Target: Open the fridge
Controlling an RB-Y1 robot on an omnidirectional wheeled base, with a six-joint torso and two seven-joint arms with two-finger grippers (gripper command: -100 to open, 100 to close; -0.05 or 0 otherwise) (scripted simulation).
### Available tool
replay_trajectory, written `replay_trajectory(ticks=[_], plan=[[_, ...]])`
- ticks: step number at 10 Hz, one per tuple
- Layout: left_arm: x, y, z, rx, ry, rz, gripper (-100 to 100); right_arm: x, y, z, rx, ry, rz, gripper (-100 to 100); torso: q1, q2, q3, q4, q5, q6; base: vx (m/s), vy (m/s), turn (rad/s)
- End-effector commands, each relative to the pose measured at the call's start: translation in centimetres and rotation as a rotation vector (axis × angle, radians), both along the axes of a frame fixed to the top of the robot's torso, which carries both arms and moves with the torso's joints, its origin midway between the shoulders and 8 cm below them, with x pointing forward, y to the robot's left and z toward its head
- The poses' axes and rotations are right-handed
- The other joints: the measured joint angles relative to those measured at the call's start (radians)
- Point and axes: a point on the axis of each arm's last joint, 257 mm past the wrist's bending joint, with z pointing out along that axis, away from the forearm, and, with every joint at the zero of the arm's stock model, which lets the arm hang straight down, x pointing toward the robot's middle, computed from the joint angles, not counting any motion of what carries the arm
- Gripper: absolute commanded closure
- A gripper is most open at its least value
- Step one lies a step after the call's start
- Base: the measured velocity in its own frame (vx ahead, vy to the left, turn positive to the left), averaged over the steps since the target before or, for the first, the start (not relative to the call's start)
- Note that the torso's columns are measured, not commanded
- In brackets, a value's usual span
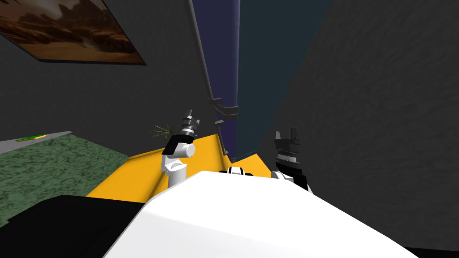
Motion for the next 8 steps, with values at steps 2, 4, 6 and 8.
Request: replay_trajectory(ticks=[2, 4, 6, 8], plan=[[0.61, 0.14, -0.47, -0.023, 0.042, -0.007, -100, 0.0, 0.0, 0.0, 0.0, 0.0, 0.0, 0, 0.0, 0.001, 0.001, 0.0, 0.0, 0.0, 0.056, -0.078, 0.087], [0.92, 0.14, -0.63, -0.037, 0.064, -0.013, -100, 0.0, 0.0, 0.0, 0.0, 0.0, 0.0, 0, -0.001, 0.0, 0.0, 0.0, 0.0, 0.0, 0.069, -0.084, 0.073], [1.29, 0.04, -0.41, -0.057, 0.087, -0.026, -100, 0.0, 0.0, 0.0, 0.0, 0.0, 0.0, 0, -0.001, -0.001, -0.001, 0.0, 0.0, 0.0, 0.09, -0.108, 0.17], [1.54, -0.08, -0.74, -0.067, 0.117, -0.034, -100, 0.0, 0.01, 0.01, 0.0, 0.0, 0.0, 0, -0.001, 0.002, 0.001, 0.0, 0.0, 0.001, 0.056, -0.104, 0.055]])
